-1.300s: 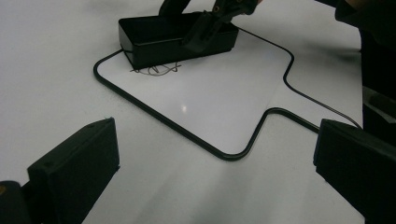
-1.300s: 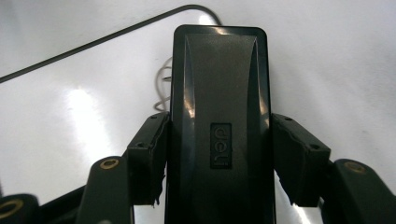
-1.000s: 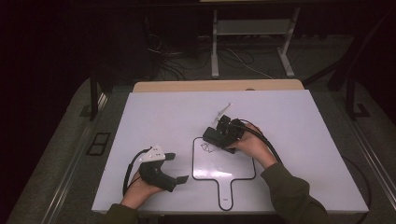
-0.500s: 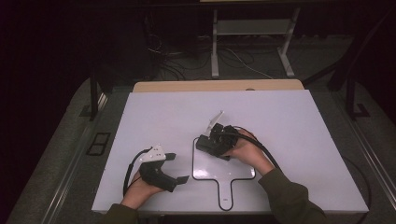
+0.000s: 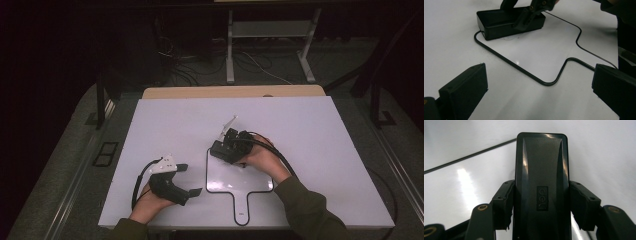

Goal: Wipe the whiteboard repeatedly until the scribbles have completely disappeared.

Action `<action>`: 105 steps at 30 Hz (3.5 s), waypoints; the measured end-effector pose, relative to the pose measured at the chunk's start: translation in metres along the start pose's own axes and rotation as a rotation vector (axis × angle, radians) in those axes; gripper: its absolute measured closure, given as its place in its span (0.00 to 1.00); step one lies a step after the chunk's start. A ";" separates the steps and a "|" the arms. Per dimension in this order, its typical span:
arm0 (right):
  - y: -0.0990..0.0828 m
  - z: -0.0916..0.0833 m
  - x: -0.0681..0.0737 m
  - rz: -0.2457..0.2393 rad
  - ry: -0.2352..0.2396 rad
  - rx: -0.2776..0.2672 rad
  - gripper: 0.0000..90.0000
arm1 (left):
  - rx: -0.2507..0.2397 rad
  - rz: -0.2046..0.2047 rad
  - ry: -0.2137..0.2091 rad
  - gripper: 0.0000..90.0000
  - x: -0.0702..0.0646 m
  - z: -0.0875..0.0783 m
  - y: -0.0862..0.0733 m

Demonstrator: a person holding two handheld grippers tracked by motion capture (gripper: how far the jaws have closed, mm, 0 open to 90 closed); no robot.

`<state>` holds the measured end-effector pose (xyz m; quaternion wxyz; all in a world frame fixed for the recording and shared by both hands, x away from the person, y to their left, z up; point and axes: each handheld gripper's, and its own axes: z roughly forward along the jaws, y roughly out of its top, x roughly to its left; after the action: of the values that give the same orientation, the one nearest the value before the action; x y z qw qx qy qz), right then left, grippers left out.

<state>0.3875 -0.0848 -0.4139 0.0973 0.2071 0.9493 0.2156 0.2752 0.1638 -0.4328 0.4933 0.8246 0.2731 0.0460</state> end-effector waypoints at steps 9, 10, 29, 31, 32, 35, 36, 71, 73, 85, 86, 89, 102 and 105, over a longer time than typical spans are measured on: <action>0.005 0.000 0.010 -0.025 0.001 0.007 0.44 | 0.001 0.006 -0.001 0.00 0.000 0.000 0.000; 0.006 0.001 0.007 -0.022 -0.005 0.011 0.44 | 0.003 0.007 0.001 0.00 0.000 -0.001 0.000; 0.019 0.007 0.005 -0.035 -0.016 0.034 0.44 | 0.005 0.008 0.000 0.00 0.000 0.000 0.000; 0.018 0.008 0.001 -0.024 -0.030 0.033 0.44 | 0.003 0.010 0.001 0.00 0.000 -0.001 0.000; 0.018 0.008 -0.001 -0.017 -0.042 0.039 0.44 | 0.004 0.009 0.001 0.00 0.000 -0.001 0.000; 0.016 0.007 -0.011 0.004 -0.061 0.043 0.44 | -0.002 0.006 0.002 0.00 0.001 -0.001 -0.001; 0.014 0.007 -0.014 0.012 -0.063 0.047 0.44 | -0.004 0.003 0.001 0.00 0.001 -0.001 -0.001; -0.067 -0.031 -0.047 0.101 -0.179 0.094 0.43 | 0.000 0.007 0.007 0.00 0.000 -0.002 -0.001; -0.068 -0.031 -0.047 0.101 -0.184 0.098 0.43 | 0.000 0.006 0.007 0.00 0.000 -0.002 -0.001; -0.075 -0.035 -0.044 0.121 -0.147 0.086 0.43 | 0.004 0.008 0.007 0.00 0.000 -0.001 0.000; -0.074 -0.034 -0.043 0.119 -0.128 0.080 0.43 | 0.005 0.008 0.007 0.00 0.000 -0.001 0.000; -0.071 -0.033 -0.039 0.131 -0.057 0.050 0.43 | 0.004 0.009 0.008 0.00 0.000 -0.001 0.000; -0.074 -0.036 -0.043 0.184 0.031 -0.008 0.44 | 0.002 0.005 0.010 0.00 0.000 -0.002 -0.001; -0.075 -0.039 -0.043 0.192 0.038 -0.021 0.44 | 0.003 0.007 0.012 0.00 0.000 -0.003 -0.001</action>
<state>0.3891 -0.1795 -0.4092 0.0604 0.2918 0.9245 0.2378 0.2743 0.1664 -0.4321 0.4902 0.8261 0.2731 0.0520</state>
